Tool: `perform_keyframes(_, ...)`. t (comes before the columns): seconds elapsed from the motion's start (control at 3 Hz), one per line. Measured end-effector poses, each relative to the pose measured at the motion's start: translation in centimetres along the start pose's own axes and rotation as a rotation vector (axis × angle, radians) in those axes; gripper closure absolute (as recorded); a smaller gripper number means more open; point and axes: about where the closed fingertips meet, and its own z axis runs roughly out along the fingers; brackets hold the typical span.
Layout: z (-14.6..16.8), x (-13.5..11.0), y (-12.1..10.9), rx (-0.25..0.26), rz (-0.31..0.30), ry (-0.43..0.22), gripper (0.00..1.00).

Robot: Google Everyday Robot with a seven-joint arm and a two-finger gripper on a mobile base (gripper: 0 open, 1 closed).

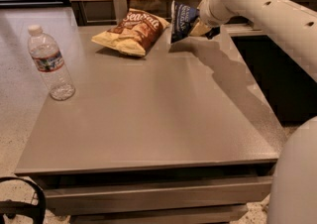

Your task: Move blue chip bag near brown chip bag

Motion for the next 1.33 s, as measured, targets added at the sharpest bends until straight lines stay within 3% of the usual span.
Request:
perform_keyframes(1.0, 0.6, -0.21, 0.41, -0.009, -0.002, -0.002, 0.05)
perform_keyframes(1.33, 0.75, -0.25, 0.54, -0.012, -0.003, -0.003, 0.0)
